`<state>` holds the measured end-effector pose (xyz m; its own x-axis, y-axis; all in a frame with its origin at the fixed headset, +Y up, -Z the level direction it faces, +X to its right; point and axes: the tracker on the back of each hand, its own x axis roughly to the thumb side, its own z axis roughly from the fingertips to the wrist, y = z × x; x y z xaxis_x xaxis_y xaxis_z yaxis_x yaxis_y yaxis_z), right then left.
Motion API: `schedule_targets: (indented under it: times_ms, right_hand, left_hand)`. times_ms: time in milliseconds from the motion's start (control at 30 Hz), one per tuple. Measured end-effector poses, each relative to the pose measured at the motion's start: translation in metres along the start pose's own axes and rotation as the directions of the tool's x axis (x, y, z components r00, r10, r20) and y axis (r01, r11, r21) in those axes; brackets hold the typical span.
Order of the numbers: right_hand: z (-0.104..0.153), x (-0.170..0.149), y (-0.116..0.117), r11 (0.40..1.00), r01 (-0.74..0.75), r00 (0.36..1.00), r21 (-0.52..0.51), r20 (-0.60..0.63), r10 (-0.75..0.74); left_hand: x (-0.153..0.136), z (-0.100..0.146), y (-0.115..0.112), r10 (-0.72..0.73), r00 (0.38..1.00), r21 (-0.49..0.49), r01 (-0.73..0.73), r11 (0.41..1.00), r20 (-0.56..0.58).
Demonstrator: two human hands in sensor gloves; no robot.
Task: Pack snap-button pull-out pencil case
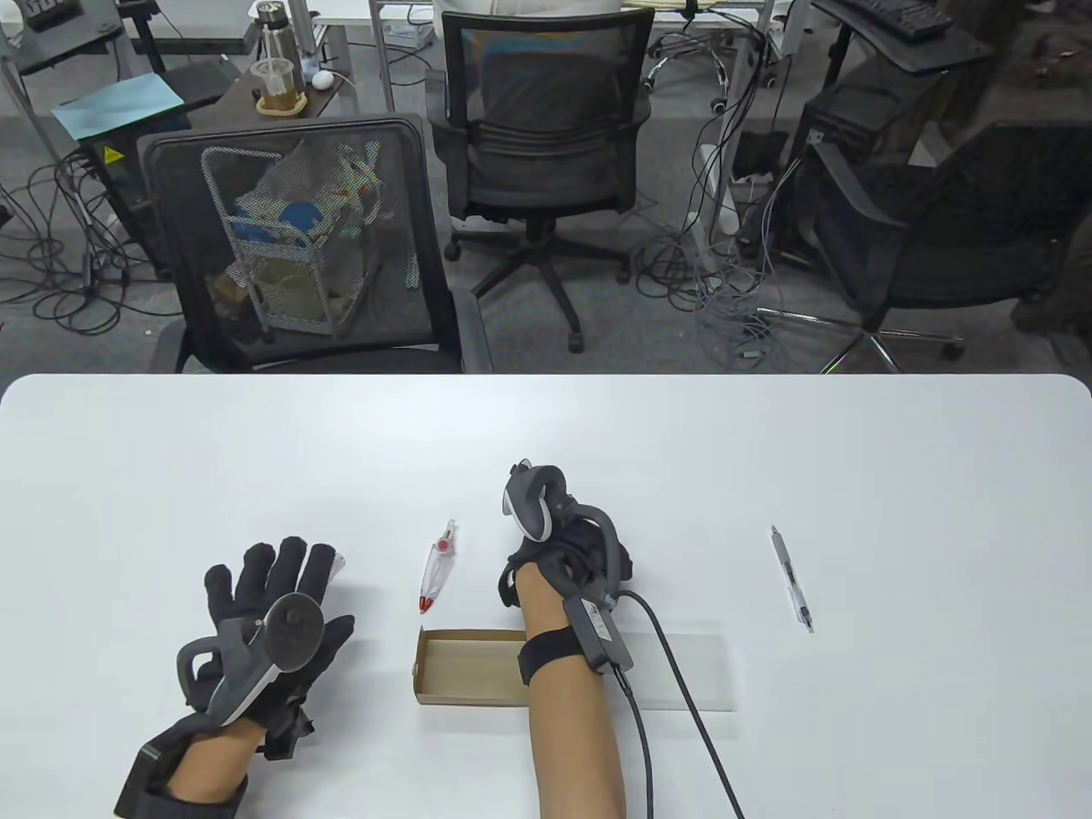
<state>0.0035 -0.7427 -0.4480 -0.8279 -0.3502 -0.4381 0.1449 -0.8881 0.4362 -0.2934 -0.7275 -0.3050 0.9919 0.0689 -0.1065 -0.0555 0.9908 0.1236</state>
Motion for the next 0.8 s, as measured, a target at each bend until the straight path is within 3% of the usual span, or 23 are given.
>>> schedule_targets:
  times_ms: [233,467,567,800]
  right_hand:
    - [0.0,-0.017,-0.005,0.998,0.058,0.995,-0.039,0.084,-0.055]
    - [0.017,-0.059,-0.023,0.937,0.221,0.946,-0.272,0.294,-0.137]
    - [0.028,-0.084,-0.025,0.879,0.314,0.899,-0.358,0.41,-0.154]
    - [0.056,-0.117,-0.002,0.781,0.468,0.727,-0.414,0.682,-0.075]
  left_hand:
    - [0.0,0.0,-0.001,-0.012,1.0,0.006,0.012,1.0,0.002]
    - [0.005,0.001,-0.002,-0.039,0.999,0.014,0.039,0.999,0.013]
    - [0.006,0.002,-0.001,-0.052,0.999,0.019,0.051,0.998,0.012]
    - [0.007,0.002,-0.002,-0.07,0.997,0.03,0.07,0.997,0.008]
